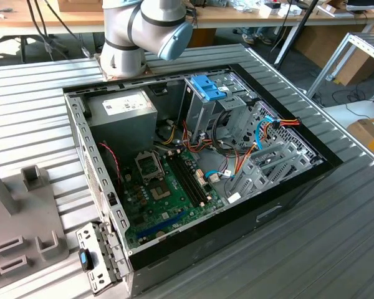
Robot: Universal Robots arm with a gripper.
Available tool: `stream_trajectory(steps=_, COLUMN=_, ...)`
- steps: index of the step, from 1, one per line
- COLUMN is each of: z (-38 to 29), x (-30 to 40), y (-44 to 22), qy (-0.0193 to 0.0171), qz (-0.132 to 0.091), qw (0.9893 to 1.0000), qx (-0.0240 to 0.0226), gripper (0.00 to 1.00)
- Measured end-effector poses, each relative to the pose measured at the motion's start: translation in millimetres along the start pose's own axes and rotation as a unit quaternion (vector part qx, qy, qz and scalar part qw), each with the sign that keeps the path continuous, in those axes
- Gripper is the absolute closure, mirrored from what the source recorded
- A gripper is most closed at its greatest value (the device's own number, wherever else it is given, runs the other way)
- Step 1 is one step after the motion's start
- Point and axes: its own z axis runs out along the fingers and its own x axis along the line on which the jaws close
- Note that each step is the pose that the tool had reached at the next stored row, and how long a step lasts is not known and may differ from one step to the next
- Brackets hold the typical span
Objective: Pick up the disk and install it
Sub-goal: 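Reach for the disk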
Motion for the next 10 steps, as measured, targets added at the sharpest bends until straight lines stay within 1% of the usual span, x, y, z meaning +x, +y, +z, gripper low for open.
stream_trajectory(steps=3, z=0.0, x=7.2, y=-0.5, qy=0.0001, qz=0.0, qw=1.0, qx=0.0, gripper=0.89)
stream_trajectory(steps=5, z=0.1, x=14.4, y=-1.1, qy=0.0, qz=0.0, qw=1.0, qx=0.0, gripper=0.89)
stream_trajectory(steps=7, z=0.0, x=17.7, y=-1.4, qy=0.0, qz=0.0, qw=1.0, qx=0.0, gripper=0.89)
stream_trajectory(steps=10, z=0.0, x=25.4, y=-2.0, qy=0.0, qz=0.0, qw=1.0, qx=0.0, gripper=0.89)
